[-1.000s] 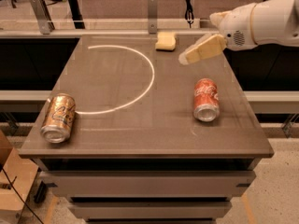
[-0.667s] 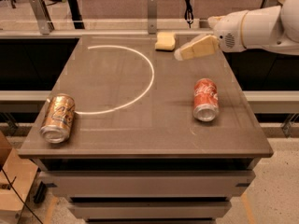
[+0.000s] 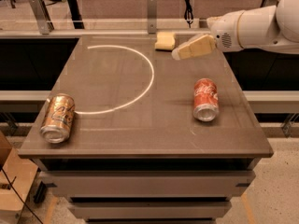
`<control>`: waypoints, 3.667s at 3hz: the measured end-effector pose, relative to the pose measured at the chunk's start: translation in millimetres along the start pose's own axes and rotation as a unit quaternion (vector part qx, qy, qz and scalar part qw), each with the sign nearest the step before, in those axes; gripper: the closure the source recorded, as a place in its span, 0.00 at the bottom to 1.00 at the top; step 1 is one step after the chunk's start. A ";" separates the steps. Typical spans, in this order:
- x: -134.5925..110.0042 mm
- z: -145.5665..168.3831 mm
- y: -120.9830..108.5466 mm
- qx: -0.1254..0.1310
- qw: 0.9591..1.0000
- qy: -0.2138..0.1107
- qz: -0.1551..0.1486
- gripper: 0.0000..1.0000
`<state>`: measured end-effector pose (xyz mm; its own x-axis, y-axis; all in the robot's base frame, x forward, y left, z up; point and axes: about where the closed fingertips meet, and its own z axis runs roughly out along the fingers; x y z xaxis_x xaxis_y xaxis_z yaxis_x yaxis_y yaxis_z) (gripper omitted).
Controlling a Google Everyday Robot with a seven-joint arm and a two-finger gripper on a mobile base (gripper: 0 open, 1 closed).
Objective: Move sponge near orange can
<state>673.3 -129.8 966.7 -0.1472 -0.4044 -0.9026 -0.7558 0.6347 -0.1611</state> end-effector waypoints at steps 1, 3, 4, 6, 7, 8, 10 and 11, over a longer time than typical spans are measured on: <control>7.8 8.7 4.0 0.012 1.000 0.005 0.012 0.00; 24.7 58.4 -38.7 0.067 0.996 -0.036 0.037 0.00; 28.8 75.7 -55.6 0.078 0.996 -0.040 0.033 0.00; 46.2 115.3 -67.5 0.065 0.997 -0.021 0.047 0.00; 52.3 140.2 -73.3 0.055 0.996 -0.023 0.063 0.00; 53.6 159.9 -85.5 0.058 0.994 -0.039 0.085 0.00; 51.3 190.8 -105.8 0.065 0.991 -0.052 0.109 0.00; 55.9 206.1 -111.4 0.067 0.991 -0.043 0.105 0.00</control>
Offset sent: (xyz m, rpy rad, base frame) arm 0.0762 -0.0052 -0.0430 0.1077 -0.0736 -0.1909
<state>880.8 -87.4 851.9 -0.2331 -0.2012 -0.9514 -0.6220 0.7829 -0.0132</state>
